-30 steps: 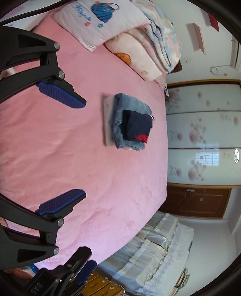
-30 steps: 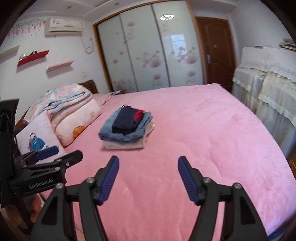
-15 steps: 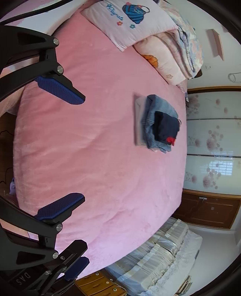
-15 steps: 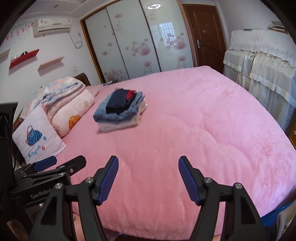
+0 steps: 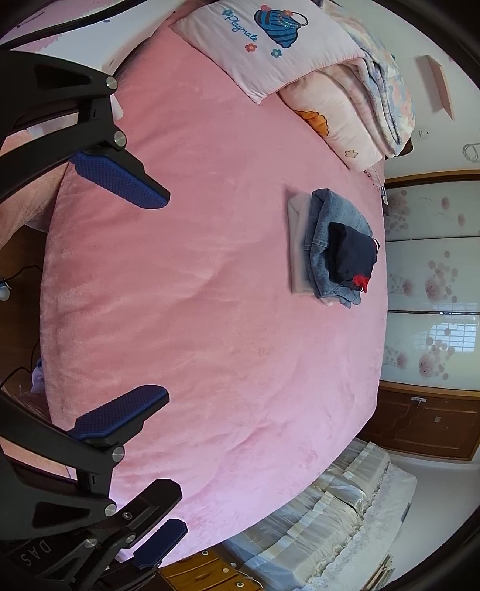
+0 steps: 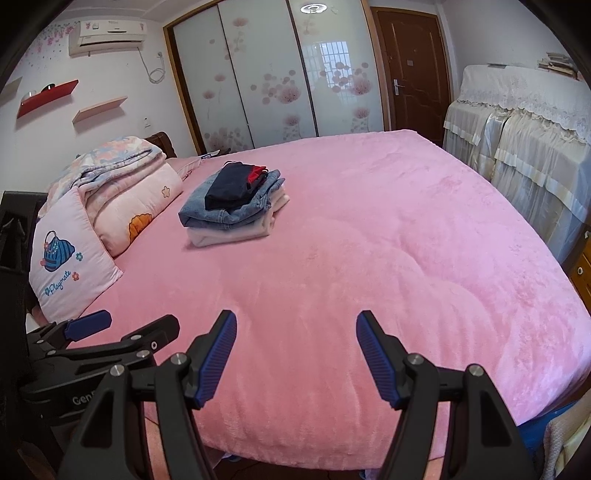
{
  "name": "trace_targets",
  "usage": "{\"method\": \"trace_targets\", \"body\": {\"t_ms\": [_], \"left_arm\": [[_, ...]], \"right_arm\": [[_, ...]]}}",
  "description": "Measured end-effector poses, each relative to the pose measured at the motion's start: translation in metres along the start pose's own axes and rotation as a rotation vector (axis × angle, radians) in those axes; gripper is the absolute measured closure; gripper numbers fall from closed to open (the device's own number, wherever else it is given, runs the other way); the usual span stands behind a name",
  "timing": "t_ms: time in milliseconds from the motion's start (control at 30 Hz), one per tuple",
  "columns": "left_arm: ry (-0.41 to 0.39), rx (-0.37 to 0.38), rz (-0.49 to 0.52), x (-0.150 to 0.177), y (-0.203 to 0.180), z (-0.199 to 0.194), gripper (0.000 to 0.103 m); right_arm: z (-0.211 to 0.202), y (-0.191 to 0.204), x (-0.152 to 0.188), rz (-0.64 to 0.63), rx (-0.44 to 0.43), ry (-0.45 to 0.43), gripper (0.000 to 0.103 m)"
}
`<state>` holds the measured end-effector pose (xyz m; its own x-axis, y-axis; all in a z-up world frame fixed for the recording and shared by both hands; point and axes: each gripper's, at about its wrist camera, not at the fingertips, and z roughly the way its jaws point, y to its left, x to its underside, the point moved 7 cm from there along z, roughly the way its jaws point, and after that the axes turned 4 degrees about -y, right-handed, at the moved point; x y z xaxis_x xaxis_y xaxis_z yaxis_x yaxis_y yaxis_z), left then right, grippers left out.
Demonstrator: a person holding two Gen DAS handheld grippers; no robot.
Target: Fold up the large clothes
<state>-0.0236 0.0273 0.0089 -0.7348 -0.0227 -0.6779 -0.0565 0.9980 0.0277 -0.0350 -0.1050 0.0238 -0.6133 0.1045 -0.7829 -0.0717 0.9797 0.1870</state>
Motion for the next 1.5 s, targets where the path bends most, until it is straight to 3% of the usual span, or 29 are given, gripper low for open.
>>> {"method": "trace_targets", "body": {"t_ms": [1500], "left_arm": [[0.067,-0.012,-0.009,0.007,0.007,0.021,0.007]], "right_arm": [[0.02,-0.002,0.01,0.036,-0.004,0.068,0.035]]}}
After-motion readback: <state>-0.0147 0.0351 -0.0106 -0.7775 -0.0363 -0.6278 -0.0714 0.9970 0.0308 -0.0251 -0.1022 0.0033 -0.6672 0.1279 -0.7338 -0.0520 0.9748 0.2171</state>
